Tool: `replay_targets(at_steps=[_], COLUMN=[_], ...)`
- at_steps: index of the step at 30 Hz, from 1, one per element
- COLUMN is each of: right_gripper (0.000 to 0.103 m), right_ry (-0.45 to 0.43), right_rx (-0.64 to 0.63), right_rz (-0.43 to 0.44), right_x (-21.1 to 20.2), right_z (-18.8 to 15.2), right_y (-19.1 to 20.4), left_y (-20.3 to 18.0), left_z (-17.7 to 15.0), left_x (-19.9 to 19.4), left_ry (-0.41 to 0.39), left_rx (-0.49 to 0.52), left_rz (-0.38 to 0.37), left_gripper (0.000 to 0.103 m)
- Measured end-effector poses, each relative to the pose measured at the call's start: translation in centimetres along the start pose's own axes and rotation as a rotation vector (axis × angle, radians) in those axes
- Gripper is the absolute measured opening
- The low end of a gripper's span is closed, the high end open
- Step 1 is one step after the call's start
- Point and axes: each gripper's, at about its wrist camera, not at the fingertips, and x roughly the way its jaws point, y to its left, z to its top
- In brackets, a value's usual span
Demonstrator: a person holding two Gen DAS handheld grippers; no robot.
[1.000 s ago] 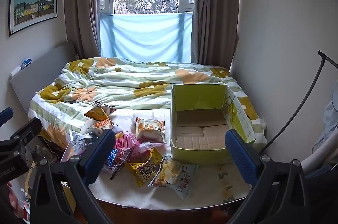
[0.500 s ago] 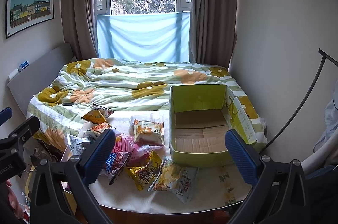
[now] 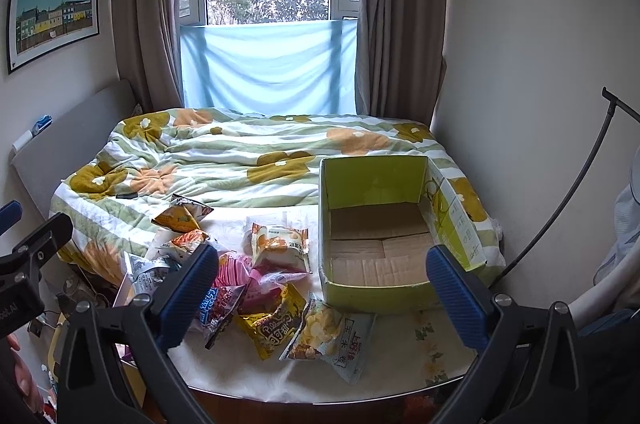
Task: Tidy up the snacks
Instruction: 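Move both grippers toward the pile of snack bags, then grasp the gold Pillows bag with the left gripper while the right gripper grasps the grey-blue chip bag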
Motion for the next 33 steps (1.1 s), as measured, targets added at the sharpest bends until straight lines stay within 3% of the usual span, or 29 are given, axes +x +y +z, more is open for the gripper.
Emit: replay_targets(at_steps=[11,18,25,33], right_gripper=[0.103,0.103,0.103,0.103], right_ry=[-0.009,-0.011,0.029,0.151], right_rx=[0.008,0.006,0.047,0.128], right_rz=[0.002,-0.003,0.014,0.0], right_x=[-1.0,-1.6,-1.8,0.9], right_z=[-0.3,-0.6,-1.8,-4.9], right_y=[0.0,0.2,-0.8,-3.1], left_y=[-0.1,0.5,1.1,-0.2], left_z=[-0.2,-0.9,-1.6,-4.5], left_x=[-0.8,-2.0,-1.3,3.1], left_ry=[-0.014,-0.006,0.086,0.167], left_rx=[0.024,-0.042,-0.027,0.038], left_rz=[0.007,-0.034,-0.079,-0.166], left_gripper=[0.102,0.102,0.102,0.102])
